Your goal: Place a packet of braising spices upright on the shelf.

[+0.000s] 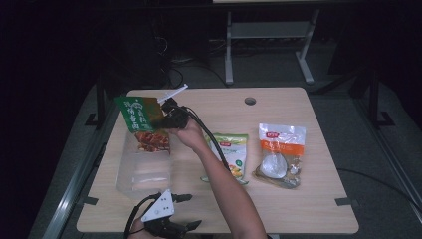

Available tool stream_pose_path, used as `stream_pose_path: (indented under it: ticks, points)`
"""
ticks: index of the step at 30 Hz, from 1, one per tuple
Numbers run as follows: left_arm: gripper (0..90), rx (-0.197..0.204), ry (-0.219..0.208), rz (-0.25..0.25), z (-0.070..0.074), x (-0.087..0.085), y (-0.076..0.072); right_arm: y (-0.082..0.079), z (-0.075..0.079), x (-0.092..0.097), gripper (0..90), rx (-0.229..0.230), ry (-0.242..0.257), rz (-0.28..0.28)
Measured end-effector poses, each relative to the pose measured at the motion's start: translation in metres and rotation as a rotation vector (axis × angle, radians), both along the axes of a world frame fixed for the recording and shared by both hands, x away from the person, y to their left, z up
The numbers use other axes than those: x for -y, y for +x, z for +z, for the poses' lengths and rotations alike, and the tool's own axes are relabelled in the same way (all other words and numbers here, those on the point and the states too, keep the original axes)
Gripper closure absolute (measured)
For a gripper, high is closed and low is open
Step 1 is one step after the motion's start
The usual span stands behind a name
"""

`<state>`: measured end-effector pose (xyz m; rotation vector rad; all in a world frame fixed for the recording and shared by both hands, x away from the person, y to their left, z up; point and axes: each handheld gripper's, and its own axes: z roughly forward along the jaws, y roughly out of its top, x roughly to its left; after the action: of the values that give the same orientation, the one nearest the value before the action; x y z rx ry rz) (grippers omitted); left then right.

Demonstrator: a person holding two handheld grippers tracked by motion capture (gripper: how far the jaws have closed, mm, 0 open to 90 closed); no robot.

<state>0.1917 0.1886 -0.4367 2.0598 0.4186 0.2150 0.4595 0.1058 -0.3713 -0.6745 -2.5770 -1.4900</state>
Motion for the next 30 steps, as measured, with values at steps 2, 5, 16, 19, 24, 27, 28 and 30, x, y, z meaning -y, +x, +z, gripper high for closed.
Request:
stream_pose_path:
  ticks: [2,5,16,19,24,27,28,30]
  points:
    - [22.9,0.000,-0.002,0.001,0.000,0.000,0.000,0.002,-0.002,0.002,89.7,-0.004,0.010,-0.015]
    - [22.9,-0.001,0.000,0.002,0.000,0.000,0.001,0.000,-0.001,0.002,89.4,0.017,-0.018,-0.019]
    - [22.9,-0.002,0.003,0.000,-0.001,0.001,0.001,-0.004,0.013,0.022,54.5,0.008,-0.006,-0.047]
    - [22.9,-0.001,0.004,0.001,-0.001,0.001,0.001,-0.008,0.018,0.032,49.9,0.013,-0.006,-0.053]
    - [22.9,-0.001,0.007,0.003,-0.001,0.001,0.001,-0.016,0.021,0.053,46.3,0.015,-0.019,-0.053]
    - [22.9,-0.002,0.008,0.005,-0.002,0.000,0.002,-0.020,0.021,0.067,44.4,0.013,-0.017,-0.061]
    - [22.9,-0.002,0.008,0.005,-0.002,0.000,0.002,-0.020,0.021,0.067,44.4,0.013,-0.017,-0.061]
    - [22.9,-0.001,0.010,0.007,-0.002,0.000,0.002,-0.027,0.020,0.084,43.2,0.014,-0.020,-0.069]
